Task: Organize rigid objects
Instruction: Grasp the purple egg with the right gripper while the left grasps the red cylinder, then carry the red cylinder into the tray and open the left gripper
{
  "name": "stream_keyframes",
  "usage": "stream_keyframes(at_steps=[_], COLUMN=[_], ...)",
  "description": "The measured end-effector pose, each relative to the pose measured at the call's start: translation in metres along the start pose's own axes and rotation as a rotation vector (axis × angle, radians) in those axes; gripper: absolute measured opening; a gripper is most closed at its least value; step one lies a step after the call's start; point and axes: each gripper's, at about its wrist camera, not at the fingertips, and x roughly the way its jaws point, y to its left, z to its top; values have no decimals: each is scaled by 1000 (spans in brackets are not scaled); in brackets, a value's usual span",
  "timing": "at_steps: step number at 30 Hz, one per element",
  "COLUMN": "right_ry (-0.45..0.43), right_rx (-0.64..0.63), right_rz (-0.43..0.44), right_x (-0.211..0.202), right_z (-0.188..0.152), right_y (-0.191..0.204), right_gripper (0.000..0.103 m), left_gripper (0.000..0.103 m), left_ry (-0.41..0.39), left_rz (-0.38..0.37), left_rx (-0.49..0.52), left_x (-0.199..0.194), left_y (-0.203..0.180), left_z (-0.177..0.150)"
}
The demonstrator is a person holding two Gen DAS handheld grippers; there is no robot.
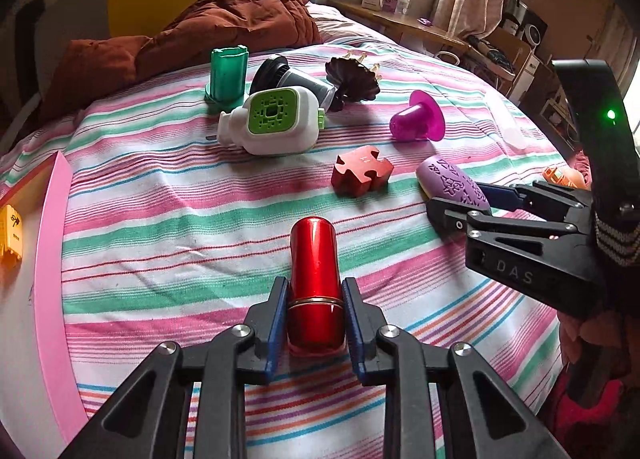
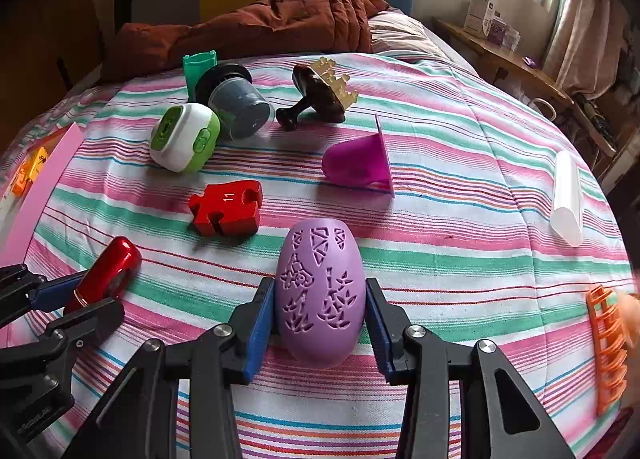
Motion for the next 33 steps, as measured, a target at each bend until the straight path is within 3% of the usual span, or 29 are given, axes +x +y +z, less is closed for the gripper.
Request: stream_keyframes(at_steps=[8,18,25,33], right_ry=[-8,-25,-23,-2], right_rx=[-51,-95,-113,-111], right_rz=[7,11,17,36], right_x=[-3,-9,-11,-9], right_z=[-2,-5,-7,-8], right_y=[15,28,33,34], right_gripper=[44,44,44,44], left_gripper=[26,26,26,26], left_ry=[-11,-41,-60,26], left_rz=[13,-57,-75,-36], left_rx=[9,-91,-84,-15], left_x=[-9,-24,-35,-19], left_y=[0,17,17,7], left_z=[-12,-20,-22,-21])
